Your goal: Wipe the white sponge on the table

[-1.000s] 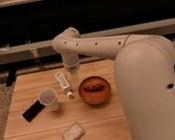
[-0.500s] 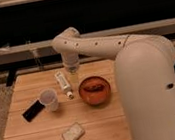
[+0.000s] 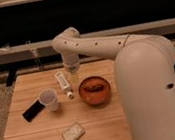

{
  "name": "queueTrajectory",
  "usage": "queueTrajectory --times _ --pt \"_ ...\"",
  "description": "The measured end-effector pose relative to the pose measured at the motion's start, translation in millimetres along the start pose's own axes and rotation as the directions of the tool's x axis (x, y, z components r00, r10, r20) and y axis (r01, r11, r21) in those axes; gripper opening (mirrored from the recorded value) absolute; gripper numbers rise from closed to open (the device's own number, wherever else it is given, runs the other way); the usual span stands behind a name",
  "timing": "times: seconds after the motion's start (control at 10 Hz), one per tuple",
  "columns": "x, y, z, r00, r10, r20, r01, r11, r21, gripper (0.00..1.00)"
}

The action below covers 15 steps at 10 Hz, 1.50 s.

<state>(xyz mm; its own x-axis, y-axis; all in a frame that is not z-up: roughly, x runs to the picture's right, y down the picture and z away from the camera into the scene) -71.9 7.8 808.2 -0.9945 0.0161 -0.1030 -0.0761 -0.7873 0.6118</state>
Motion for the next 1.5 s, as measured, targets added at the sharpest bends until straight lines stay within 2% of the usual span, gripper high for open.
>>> queueTrajectory --times 1.1,1.3,1.5 --pt "-0.7 -1.1 0.2 1.0 -0.001 0.003 0.001 1.0 0.0 0.8" --pt "0.2 -12.2 0.3 0.999 -0.033 0.03 0.033 0.999 -0.015 0.8" --pt "14.8 -34.5 0.3 0.995 -0.085 0.044 0.086 0.996 -0.029 0.8"
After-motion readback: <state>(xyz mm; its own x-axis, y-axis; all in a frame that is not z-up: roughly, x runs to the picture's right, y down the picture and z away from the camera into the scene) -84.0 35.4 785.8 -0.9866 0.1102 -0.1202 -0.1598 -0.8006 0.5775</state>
